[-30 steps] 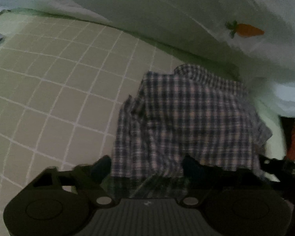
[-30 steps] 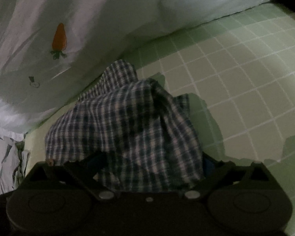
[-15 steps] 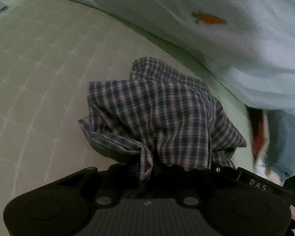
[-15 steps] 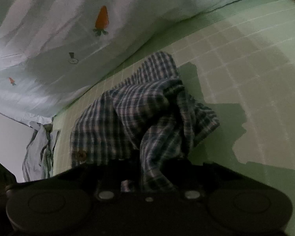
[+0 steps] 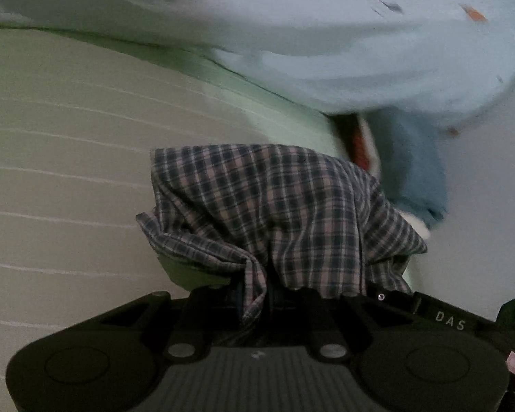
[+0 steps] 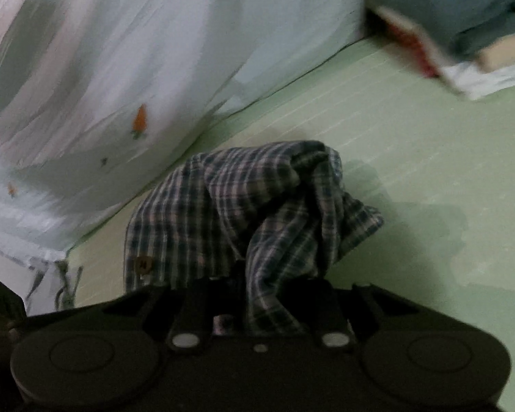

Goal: Fold clothes
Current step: 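Grasp the folded shirt with both grippers and lift it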

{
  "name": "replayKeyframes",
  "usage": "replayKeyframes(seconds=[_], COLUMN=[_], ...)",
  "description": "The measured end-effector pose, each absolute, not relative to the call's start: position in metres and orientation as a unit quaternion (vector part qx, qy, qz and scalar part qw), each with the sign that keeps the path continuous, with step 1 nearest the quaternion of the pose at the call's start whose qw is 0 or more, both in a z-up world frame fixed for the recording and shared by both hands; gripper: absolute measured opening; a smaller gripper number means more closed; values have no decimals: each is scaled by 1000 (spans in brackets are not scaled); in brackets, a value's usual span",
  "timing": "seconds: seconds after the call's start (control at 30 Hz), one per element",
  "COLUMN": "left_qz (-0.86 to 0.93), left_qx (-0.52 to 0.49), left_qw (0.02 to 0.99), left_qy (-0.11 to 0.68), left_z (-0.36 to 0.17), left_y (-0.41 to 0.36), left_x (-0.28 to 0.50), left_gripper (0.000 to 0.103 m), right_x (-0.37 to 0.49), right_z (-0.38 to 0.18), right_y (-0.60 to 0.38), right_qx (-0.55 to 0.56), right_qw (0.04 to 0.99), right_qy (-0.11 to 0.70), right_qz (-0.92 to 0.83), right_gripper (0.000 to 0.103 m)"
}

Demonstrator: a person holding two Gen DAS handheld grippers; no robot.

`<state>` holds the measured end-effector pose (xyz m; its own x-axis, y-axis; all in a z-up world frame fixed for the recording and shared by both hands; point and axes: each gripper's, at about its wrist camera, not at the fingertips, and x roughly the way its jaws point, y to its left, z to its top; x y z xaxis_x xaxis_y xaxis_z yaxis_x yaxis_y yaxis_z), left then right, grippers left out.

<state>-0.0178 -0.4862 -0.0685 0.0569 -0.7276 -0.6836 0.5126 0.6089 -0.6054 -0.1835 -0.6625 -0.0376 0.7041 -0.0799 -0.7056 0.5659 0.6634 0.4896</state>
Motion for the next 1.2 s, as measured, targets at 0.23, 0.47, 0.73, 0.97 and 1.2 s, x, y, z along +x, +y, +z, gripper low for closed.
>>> replayKeyframes(seconds=[0.23, 0.47, 0.73, 0.97, 1.2], left_qz=[-487, -511, -536, -527, -410], left_qx=[-74, -69, -107, -118, -48], left_qw=[697, 714, 739, 771, 814], left_qy=[521, 474, 394, 337, 409], left_z=[-49, -9, 69, 115, 65], left_y=[-551, -642, -771, -867, -940], left_x=[-73, -110, -112, -76, -25], left_gripper=[12, 12, 12, 21, 54], right_x=[-244, -291, -302, -264, -196], right_z=[-23, -3, 58, 118, 85], right_y=[-723, -806, -932, -1050, -1136], right_qx=[380, 384, 342, 289, 230], right_qw=[849, 860, 899, 924, 884], right_qy=[289, 243, 175, 127, 169], right_qz=[-226, -233, -212, -216, -370], right_gripper=[20, 20, 20, 26, 74])
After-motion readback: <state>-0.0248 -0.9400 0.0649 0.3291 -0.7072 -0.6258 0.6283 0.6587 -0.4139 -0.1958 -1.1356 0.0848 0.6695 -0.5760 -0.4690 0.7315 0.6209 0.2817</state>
